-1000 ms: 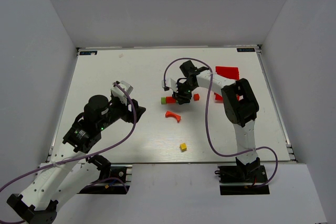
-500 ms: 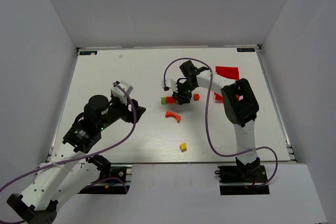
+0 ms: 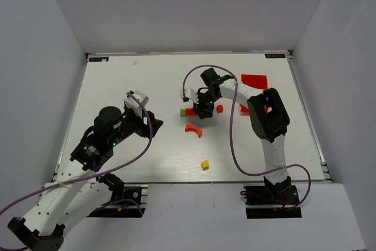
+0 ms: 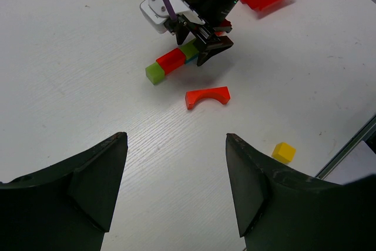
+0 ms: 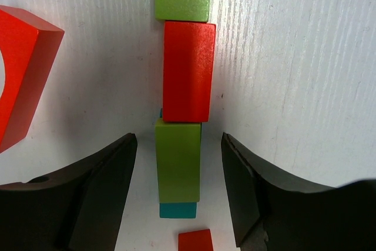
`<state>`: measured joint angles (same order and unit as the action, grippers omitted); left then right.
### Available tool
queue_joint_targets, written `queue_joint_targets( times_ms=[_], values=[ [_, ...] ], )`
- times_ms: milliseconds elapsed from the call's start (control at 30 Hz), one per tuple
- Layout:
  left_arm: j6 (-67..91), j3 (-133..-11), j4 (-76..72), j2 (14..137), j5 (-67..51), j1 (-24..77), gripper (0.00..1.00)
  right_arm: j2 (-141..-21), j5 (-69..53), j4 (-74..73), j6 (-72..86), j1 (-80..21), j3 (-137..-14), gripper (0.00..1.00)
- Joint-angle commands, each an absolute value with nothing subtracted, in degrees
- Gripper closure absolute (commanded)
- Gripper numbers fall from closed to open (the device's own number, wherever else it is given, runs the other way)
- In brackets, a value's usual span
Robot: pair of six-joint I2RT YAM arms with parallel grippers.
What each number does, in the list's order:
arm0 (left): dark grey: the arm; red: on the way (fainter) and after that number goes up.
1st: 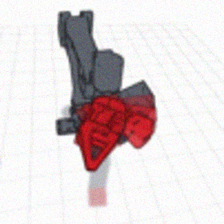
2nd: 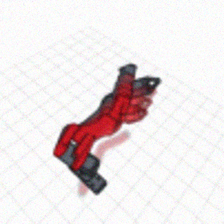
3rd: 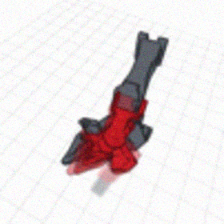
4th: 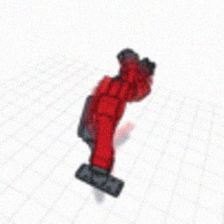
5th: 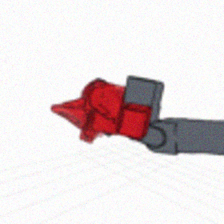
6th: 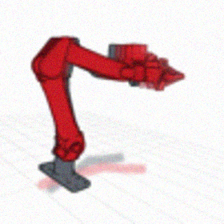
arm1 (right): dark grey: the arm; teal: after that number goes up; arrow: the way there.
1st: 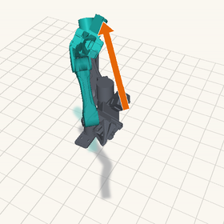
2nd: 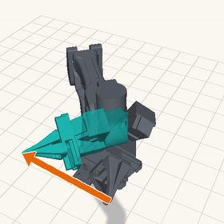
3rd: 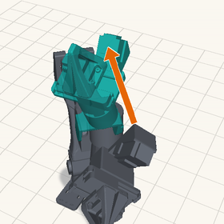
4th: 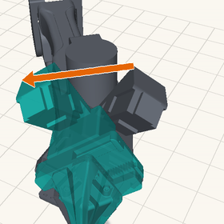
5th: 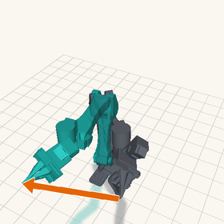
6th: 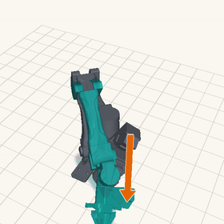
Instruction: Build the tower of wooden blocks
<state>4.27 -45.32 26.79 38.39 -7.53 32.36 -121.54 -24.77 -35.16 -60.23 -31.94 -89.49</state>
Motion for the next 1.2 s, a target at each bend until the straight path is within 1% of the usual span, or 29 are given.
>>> queue_joint_targets(
  times_ms=[0, 367, 400, 500, 533, 900, 1000, 1167],
  values=[
    [3.9, -44.9, 26.5, 37.7, -7.3, 32.1, 0.22, -121.6, -25.1, -35.6, -60.1, -32.3, -89.7, 0.34],
    [3.9, -44.9, 26.5, 37.7, -7.3, 32.1, 0.22, -119.6, -25.6, -35.0, -59.8, -31.9, -88.5, 0.34],
    [3.9, -44.9, 26.5, 37.7, -7.3, 32.1, 0.22, -119.6, -25.5, -34.9, -59.6, -31.9, -88.8, 0.33],
    [3.9, -44.9, 26.5, 37.7, -7.3, 32.1, 0.22, -118.6, -25.2, -34.2, -59.2, -31.9, -88.7, 0.13],
    [3.9, -44.9, 26.5, 37.7, -7.3, 32.1, 0.22, -118.1, -25.2, -33.5, -58.9, -31.9, -88.1, 0.10],
    [3.9, -44.9, 26.5, 37.7, -7.3, 32.1, 0.22, -113.5, -24.7, -32.1, -58.0, -31.6, -87.0, 0.10],
    [3.9, -44.9, 26.5, 37.7, -7.3, 32.1, 0.22, -110.6, -24.3, -33.1, -57.7, -31.8, -86.8, 0.10],
    [3.9, -44.9, 26.5, 37.7, -7.3, 32.1, 0.22, -100.8, -23.2, -31.8, -56.3, -31.2, -84.9, 0.10]
  ],
)
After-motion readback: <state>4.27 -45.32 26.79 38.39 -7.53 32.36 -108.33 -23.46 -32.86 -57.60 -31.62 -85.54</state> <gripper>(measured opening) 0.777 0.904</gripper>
